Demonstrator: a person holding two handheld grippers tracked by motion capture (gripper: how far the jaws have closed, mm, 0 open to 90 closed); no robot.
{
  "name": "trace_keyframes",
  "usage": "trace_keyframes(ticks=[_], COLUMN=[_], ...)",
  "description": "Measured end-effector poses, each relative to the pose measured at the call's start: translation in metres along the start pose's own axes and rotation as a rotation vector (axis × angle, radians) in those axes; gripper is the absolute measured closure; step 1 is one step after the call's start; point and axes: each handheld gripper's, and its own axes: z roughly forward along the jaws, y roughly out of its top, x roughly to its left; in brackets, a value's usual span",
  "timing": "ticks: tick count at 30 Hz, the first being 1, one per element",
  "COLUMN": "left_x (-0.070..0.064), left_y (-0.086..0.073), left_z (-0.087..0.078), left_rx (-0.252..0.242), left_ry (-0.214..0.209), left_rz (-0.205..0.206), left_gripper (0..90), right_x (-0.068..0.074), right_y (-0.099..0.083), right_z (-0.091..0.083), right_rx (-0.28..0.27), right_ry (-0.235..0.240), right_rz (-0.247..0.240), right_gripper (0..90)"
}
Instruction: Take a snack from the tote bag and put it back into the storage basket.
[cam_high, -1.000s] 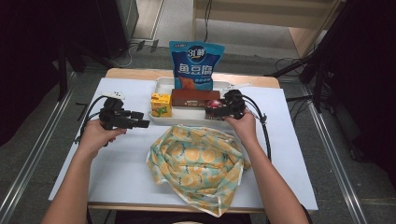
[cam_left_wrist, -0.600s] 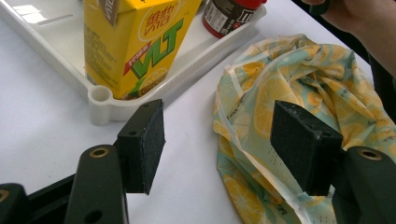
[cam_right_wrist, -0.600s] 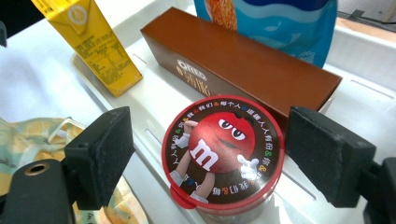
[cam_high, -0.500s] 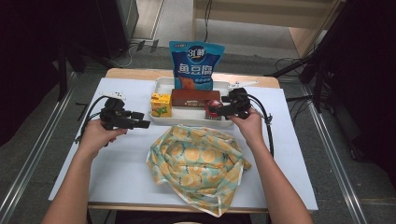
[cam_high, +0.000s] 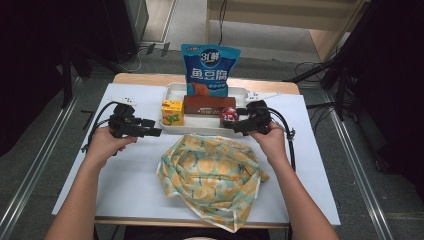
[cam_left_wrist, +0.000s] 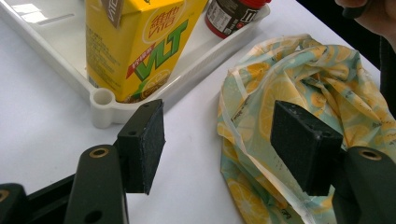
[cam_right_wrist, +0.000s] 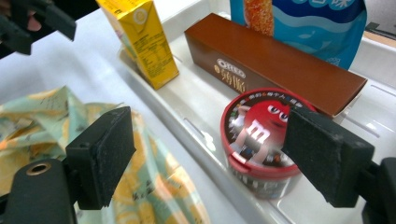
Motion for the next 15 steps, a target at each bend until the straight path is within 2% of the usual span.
trace_keyframes(ticks=[15], left_x=[0.001], left_y=[0.002], left_z=[0.0], left_rx=[-0.012], left_ry=[-0.004], left_rz=[0.004], left_gripper=[35.4], right_x=[0.017], right_y=[-0.019], right_z=[-0.025], right_rx=[0.028], right_ry=[-0.036], right_rz=[-0.015], right_gripper=[17.8])
